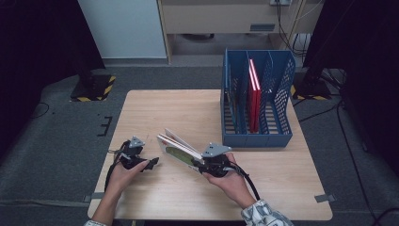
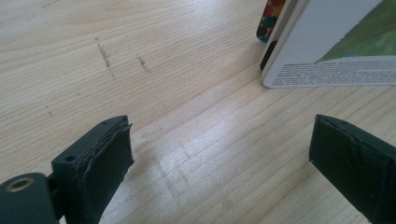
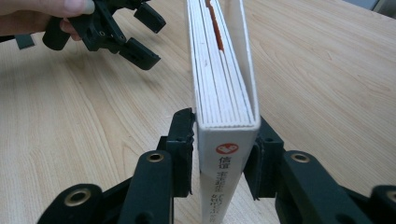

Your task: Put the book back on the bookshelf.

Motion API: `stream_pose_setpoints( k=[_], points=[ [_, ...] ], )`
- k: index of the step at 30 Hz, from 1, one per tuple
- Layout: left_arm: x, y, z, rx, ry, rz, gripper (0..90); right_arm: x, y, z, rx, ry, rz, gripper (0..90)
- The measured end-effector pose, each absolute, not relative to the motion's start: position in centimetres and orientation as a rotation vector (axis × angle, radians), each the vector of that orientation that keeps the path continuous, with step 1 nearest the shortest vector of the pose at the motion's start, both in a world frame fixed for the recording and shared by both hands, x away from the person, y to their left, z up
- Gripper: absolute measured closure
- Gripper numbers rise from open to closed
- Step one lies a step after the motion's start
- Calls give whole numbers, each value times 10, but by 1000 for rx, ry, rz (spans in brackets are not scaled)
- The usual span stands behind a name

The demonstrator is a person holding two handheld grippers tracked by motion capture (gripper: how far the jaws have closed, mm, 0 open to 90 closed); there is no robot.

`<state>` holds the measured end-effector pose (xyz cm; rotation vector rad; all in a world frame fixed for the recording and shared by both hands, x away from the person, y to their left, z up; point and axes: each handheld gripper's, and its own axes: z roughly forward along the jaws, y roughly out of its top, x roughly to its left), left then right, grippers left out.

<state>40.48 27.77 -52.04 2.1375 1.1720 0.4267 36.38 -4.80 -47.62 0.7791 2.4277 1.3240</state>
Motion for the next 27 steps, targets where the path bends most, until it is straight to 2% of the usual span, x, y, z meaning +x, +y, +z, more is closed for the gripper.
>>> stream_pose_setpoints(
  k=[5,19,23,26,27],
  points=[
    [405,279,-523,2135,1189,414,53,364,-45,-478,772,2443,1321,599],
    [403,274,-530,2174,1175,412,38,371,-41,-467,774,2442,1310,309],
    [401,275,-531,2169,1179,425,37,374,-40,-464,780,2462,1314,266],
    [400,274,-533,2166,1171,444,24,376,-39,-462,774,2476,1315,270],
    [400,274,-533,2165,1166,447,13,377,-38,-461,769,2485,1310,301]
  ],
)
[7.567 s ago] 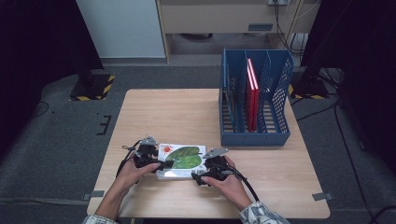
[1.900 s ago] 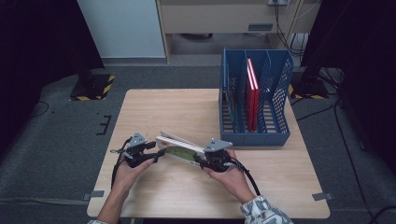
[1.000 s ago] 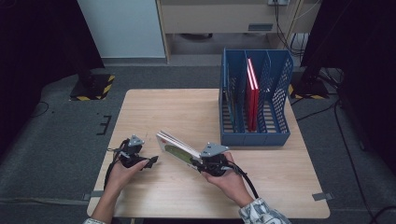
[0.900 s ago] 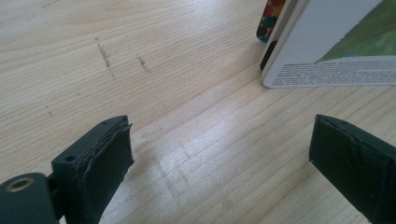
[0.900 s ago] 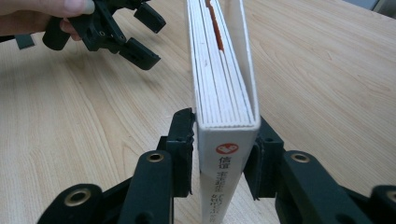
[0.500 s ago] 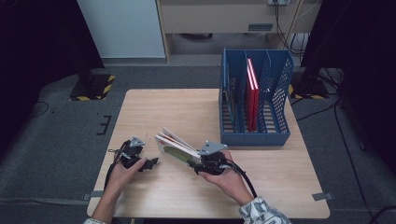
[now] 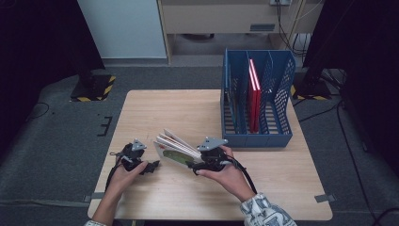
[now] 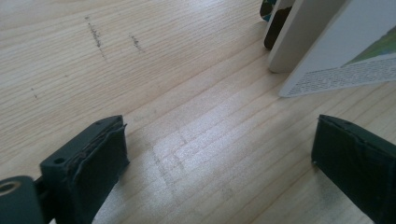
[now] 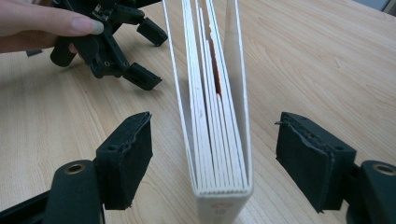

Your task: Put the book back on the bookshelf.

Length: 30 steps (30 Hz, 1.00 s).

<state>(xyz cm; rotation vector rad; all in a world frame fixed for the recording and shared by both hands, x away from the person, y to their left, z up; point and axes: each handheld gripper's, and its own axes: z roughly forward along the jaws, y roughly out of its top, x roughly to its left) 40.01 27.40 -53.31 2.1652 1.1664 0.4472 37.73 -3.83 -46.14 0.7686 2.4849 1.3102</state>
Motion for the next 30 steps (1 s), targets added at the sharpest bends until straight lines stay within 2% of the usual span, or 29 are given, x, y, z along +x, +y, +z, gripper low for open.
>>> stream_pose_setpoints(
  k=[16,30],
  points=[
    [398,274,-534,2156,1161,453,1,393,-26,-465,744,2530,1281,458],
    [398,274,-534,2156,1162,453,0,397,-25,-469,728,2547,1287,554]
  ],
)
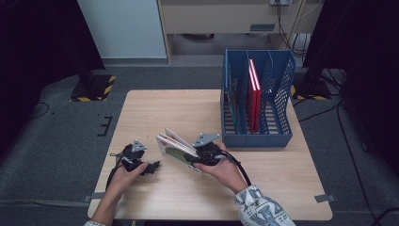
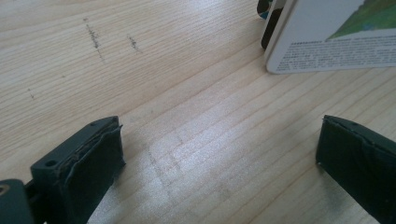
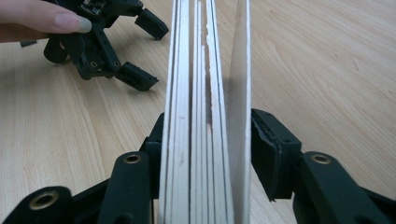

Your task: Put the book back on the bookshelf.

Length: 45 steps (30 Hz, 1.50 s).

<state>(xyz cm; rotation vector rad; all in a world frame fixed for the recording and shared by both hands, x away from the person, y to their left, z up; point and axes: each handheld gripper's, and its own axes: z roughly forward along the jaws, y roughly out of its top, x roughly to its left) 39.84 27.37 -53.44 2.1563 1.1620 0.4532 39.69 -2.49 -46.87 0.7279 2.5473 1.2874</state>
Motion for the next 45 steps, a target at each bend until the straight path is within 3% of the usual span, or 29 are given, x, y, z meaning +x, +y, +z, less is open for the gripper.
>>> stream_pose_setpoints(
  k=[7,18,45],
  points=[
    [398,274,-534,2157,1161,453,0,395,-23,-469,716,2556,1276,601],
    [398,274,-534,2158,1161,453,0,393,-21,-468,729,2539,1252,745],
    [398,274,-535,2158,1156,453,0,392,-32,-456,784,2436,1312,756]
  ],
)
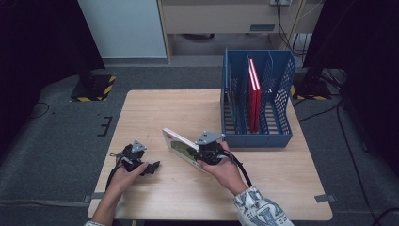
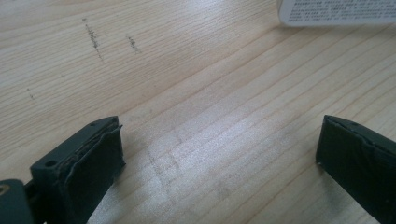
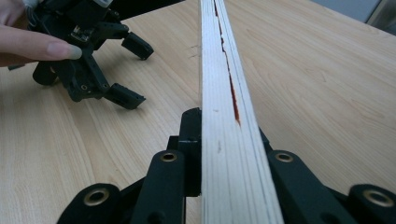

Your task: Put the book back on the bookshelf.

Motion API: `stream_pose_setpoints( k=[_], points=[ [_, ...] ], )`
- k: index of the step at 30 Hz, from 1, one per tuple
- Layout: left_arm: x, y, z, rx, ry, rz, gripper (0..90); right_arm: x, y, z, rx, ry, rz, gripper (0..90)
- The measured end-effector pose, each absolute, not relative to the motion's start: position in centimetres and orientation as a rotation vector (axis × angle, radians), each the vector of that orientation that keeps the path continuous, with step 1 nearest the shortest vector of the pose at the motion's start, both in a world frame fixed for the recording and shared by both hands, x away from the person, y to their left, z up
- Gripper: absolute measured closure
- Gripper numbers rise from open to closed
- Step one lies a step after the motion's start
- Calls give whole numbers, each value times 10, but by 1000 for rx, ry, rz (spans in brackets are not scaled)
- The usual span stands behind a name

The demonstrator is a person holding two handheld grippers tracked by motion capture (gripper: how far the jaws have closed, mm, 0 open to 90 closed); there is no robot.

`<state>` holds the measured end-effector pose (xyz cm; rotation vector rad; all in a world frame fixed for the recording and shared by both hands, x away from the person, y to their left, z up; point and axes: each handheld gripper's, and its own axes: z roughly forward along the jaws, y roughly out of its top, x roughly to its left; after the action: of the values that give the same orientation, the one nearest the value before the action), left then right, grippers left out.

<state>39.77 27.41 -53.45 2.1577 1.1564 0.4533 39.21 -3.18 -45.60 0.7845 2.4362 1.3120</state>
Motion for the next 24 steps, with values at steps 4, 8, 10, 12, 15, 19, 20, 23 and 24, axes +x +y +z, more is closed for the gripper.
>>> stream_pose_setpoints(
  k=[4,8,10,12,15,19,20,23,24],
  points=[
    [398,274,-535,2157,1155,454,0,391,-37,-453,787,2427,1312,755],
    [397,274,-535,2149,1154,457,0,390,-43,-451,796,2420,1313,756],
    [397,274,-535,2149,1155,457,0,390,-44,-450,804,2418,1316,755],
    [397,274,-535,2148,1155,457,0,389,-46,-450,811,2416,1319,756],
    [397,274,-535,2148,1155,457,0,389,-48,-450,811,2424,1311,755],
    [397,274,-535,2148,1155,457,0,388,-50,-449,817,2419,1307,755],
    [397,274,-535,2148,1155,458,0,387,-51,-449,815,2418,1308,755],
    [397,274,-535,2147,1155,458,0,384,-54,-447,817,2414,1320,755],
    [397,274,-535,2148,1154,458,0,383,-55,-447,817,2415,1323,755]
  ],
)
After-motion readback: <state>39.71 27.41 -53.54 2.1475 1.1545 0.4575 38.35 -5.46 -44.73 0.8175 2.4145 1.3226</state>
